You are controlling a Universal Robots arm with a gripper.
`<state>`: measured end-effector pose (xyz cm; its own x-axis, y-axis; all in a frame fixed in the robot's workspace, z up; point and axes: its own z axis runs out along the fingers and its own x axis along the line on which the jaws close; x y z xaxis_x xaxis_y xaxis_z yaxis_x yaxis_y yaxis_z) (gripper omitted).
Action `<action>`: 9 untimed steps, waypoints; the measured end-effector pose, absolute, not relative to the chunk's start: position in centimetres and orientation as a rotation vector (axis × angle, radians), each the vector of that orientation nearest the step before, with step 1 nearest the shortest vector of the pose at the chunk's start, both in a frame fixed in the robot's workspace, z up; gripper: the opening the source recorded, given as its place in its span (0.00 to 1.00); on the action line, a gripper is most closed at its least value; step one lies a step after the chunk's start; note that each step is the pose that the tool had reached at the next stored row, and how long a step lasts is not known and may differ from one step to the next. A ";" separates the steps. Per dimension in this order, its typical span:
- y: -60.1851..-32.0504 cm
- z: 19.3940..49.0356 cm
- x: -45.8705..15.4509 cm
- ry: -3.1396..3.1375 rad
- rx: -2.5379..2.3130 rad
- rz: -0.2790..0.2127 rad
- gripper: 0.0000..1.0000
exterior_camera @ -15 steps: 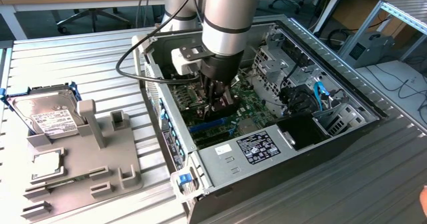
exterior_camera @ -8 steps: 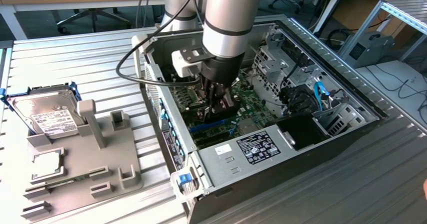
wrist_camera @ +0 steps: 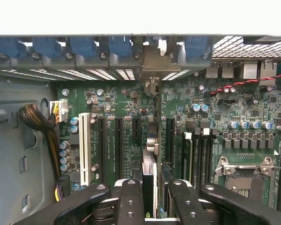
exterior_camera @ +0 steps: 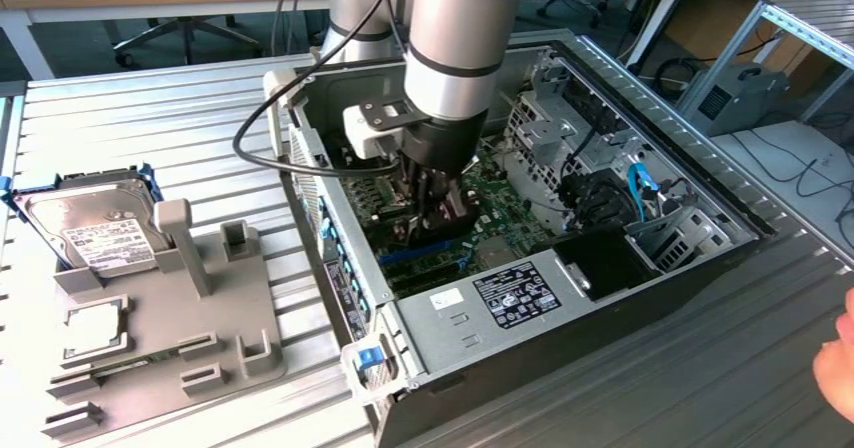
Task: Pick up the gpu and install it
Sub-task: 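Insert the gpu into the slot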
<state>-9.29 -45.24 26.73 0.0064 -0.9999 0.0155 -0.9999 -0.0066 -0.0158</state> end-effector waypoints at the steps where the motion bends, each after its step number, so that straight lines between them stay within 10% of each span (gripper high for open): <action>1: -45.2 26.7 -9.3 2.214 -2.228 -0.035 0.26; 9: -45.2 26.4 -9.7 2.214 -2.229 -0.035 0.26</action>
<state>-9.69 -45.24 26.39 0.0064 -0.9999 0.0156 -0.9999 -0.0066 -0.0156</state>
